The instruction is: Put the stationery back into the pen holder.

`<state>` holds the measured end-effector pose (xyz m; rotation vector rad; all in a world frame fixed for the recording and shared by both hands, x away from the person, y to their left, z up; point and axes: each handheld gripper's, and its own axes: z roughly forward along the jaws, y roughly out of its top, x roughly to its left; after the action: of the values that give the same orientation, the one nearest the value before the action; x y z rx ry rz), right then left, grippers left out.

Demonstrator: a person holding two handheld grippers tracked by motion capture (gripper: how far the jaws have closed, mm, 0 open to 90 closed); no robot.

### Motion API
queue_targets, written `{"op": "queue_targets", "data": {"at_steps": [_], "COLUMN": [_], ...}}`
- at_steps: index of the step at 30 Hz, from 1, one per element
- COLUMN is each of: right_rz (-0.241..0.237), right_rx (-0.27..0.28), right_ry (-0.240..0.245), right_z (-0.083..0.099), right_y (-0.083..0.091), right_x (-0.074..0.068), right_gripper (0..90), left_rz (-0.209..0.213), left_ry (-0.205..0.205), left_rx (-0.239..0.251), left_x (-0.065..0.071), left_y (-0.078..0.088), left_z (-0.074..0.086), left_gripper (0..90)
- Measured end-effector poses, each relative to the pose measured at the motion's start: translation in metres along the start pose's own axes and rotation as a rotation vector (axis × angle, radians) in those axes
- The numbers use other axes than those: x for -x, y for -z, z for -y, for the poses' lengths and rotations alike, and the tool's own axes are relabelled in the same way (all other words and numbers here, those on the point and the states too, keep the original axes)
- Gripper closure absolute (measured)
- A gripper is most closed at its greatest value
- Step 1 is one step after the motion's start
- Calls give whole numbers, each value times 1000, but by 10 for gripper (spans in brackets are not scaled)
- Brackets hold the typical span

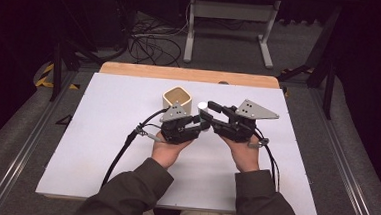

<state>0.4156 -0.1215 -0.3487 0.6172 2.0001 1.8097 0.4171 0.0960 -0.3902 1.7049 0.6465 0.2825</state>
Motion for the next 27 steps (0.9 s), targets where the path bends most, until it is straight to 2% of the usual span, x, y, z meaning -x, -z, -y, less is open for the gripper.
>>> {"op": "queue_targets", "data": {"at_steps": [7,15,21,27], "right_rz": [24,93,120,129], "right_rx": [7,16,18,23], "right_ry": [-17,-67,-68,-77], "right_z": [-1,6,8,9], "right_y": [8,29,40,47], "right_x": [3,16,19,19], "right_gripper": [500,436,404,375], "left_rz": [-28,-49,-68,-86], "left_ry": [-29,-55,-76,-77], "left_rx": [-2,1,14,27], "left_x": [-2,-7,-10,-15], "left_y": [4,8,11,15], "left_z": [-3,-9,-17,-24], "left_gripper": [655,655,655,655]}}
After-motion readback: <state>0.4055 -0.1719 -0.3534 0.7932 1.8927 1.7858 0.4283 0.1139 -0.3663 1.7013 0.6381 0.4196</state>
